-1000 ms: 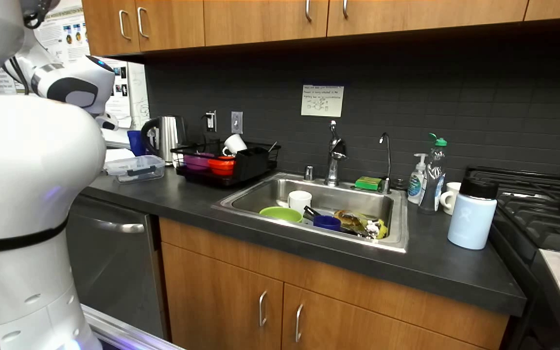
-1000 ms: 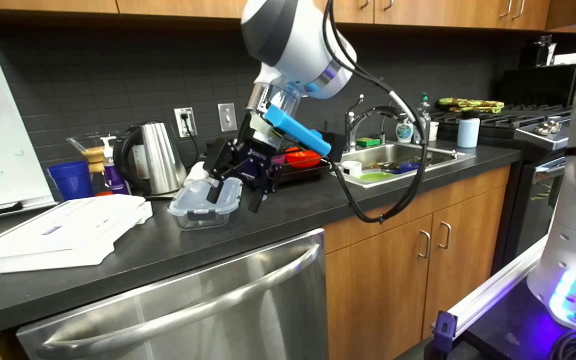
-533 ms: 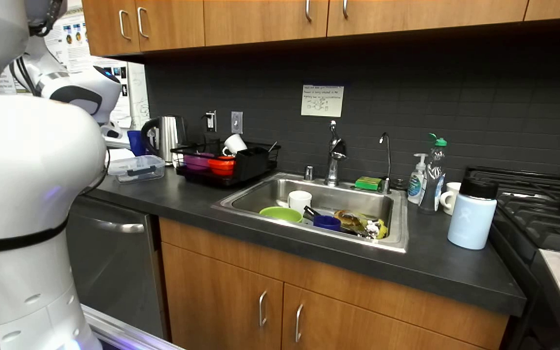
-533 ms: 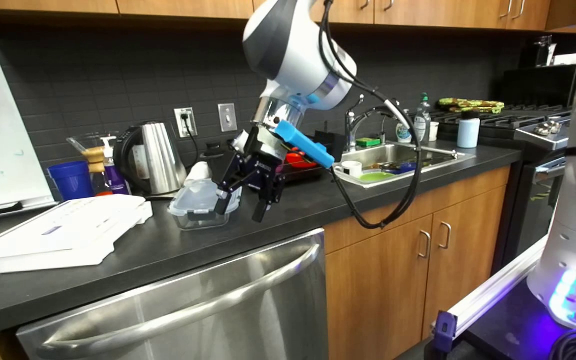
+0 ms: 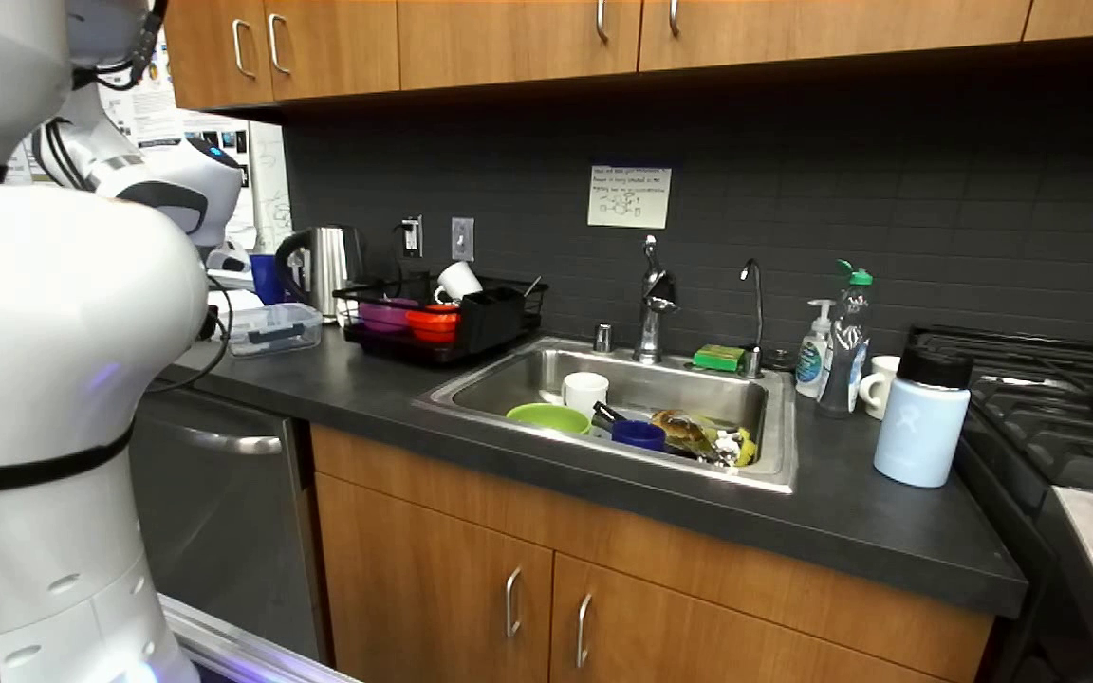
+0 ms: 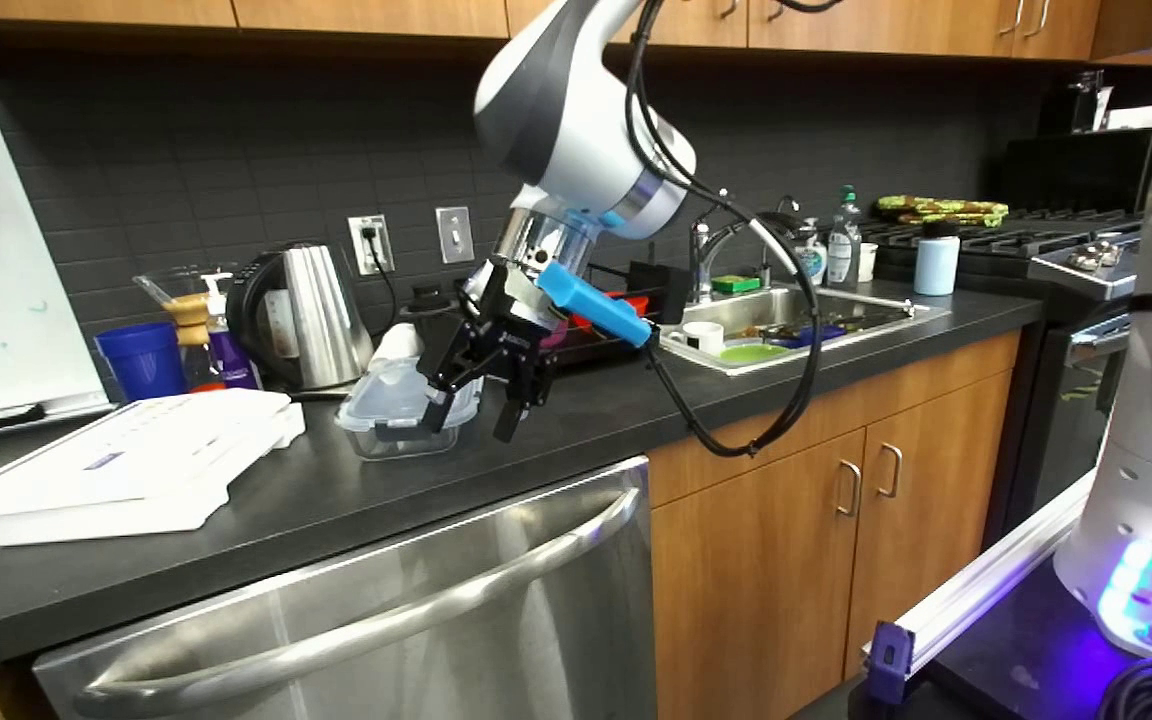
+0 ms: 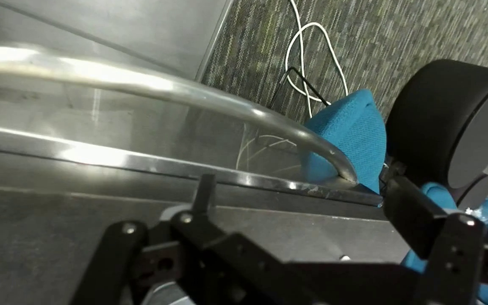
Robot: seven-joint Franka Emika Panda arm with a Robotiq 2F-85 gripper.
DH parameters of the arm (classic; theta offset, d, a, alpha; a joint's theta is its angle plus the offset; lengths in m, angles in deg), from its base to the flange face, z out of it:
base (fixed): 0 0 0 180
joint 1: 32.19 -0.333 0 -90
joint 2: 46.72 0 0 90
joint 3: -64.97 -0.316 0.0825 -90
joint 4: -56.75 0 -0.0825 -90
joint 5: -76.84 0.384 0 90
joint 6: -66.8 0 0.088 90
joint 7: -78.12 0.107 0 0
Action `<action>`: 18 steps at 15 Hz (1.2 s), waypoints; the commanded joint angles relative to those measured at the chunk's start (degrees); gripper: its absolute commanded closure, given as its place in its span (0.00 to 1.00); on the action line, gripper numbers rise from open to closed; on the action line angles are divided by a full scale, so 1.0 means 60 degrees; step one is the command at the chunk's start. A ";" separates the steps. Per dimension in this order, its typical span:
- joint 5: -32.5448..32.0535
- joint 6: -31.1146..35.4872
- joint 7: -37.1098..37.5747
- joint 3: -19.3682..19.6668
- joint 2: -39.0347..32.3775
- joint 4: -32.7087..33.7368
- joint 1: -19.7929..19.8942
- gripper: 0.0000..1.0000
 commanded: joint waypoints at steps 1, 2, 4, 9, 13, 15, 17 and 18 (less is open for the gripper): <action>-0.0623 0.0554 0.0101 0.0086 -0.0325 0.0381 -0.0035 0.00; -0.0758 0.0683 0.0107 0.0072 -0.0386 0.0422 -0.0003 0.00; -0.0973 0.0899 0.0110 0.0033 -0.0460 0.0437 0.0060 0.00; -0.1369 0.1398 0.0150 0.0179 -0.0641 0.0375 0.0015 0.00; -0.1722 0.1681 0.0283 0.0364 -0.0753 0.0418 -0.0032 0.00; -0.1911 0.1776 0.0356 0.0452 -0.0800 0.0427 -0.0077 0.00; -0.2148 0.1853 0.0493 0.0567 -0.0844 0.0437 -0.0117 0.00; -0.2267 0.1873 0.0584 0.0624 -0.0867 0.0444 -0.0144 0.00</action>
